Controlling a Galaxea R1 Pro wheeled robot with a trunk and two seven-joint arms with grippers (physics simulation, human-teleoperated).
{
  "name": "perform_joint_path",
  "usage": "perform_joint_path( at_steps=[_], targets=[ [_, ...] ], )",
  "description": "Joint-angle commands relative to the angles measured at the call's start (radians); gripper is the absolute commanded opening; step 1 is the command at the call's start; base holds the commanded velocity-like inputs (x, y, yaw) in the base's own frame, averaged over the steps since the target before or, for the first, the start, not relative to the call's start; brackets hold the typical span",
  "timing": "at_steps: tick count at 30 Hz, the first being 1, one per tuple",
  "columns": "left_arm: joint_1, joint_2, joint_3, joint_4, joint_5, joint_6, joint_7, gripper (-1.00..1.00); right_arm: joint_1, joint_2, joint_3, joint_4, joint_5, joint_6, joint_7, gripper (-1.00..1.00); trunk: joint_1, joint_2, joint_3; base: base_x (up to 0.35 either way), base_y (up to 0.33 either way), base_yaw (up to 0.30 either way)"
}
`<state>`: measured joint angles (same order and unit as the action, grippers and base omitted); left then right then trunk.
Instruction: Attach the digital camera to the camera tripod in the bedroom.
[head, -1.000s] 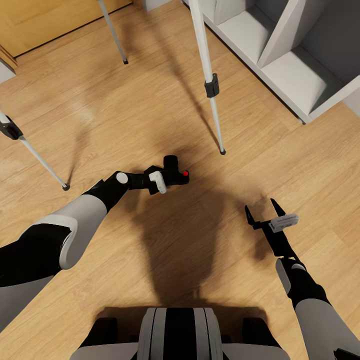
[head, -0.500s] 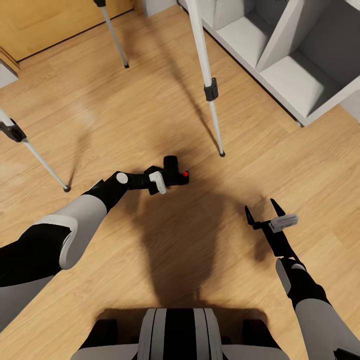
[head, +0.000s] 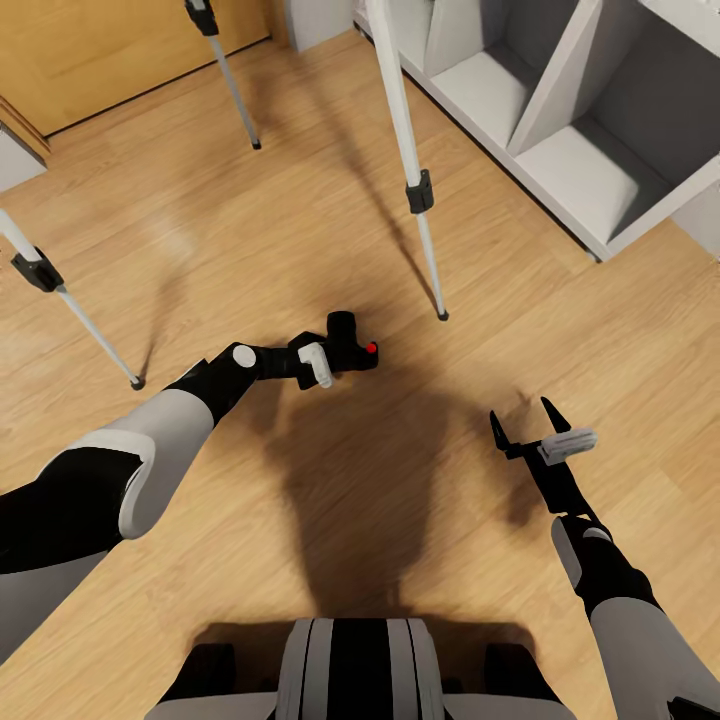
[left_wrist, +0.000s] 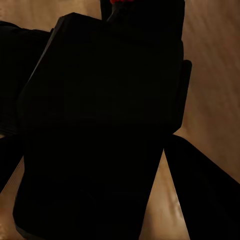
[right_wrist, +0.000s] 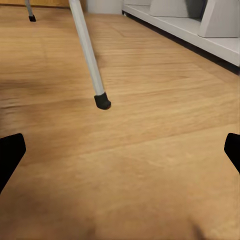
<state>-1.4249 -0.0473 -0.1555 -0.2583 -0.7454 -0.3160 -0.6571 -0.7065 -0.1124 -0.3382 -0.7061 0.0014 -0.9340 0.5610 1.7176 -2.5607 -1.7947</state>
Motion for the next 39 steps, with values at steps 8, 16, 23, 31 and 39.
perform_joint_path(
  at_steps=[8, 16, 23, 31, 39],
  targets=[
    [0.000, 0.000, 0.004, -0.001, -0.011, -0.006, -0.001, -1.00, -0.001, 0.000, -0.004, 0.000, 0.000, -0.002, 0.007, 1.00, 0.000, 0.000, 0.012, 0.000, 0.000, 0.000],
    [0.000, 0.000, 0.012, -0.002, -0.003, -0.007, -0.002, -1.00, -0.001, 0.000, -0.003, 0.000, 0.000, -0.003, 0.007, 1.00, 0.000, 0.000, 0.025, 0.000, 0.000, 0.000],
    [0.000, 0.000, 0.038, -0.002, 0.059, -0.009, -0.004, -1.00, -0.001, 0.000, -0.004, 0.000, 0.000, -0.003, 0.007, 1.00, 0.000, 0.000, 0.036, 0.000, 0.000, 0.000],
    [0.001, -0.002, 0.047, 0.005, 0.112, -0.001, -0.004, -1.00, -0.001, 0.000, -0.004, 0.000, 0.000, -0.003, 0.007, 1.00, 0.000, 0.000, 0.048, 0.000, 0.000, 0.000],
    [0.001, -0.021, 0.070, 0.037, 0.115, 0.123, -0.019, -1.00, -0.001, 0.000, -0.004, 0.000, 0.000, -0.003, 0.007, 1.00, 0.000, 0.000, 0.058, 0.000, 0.000, 0.000]
  ],
)
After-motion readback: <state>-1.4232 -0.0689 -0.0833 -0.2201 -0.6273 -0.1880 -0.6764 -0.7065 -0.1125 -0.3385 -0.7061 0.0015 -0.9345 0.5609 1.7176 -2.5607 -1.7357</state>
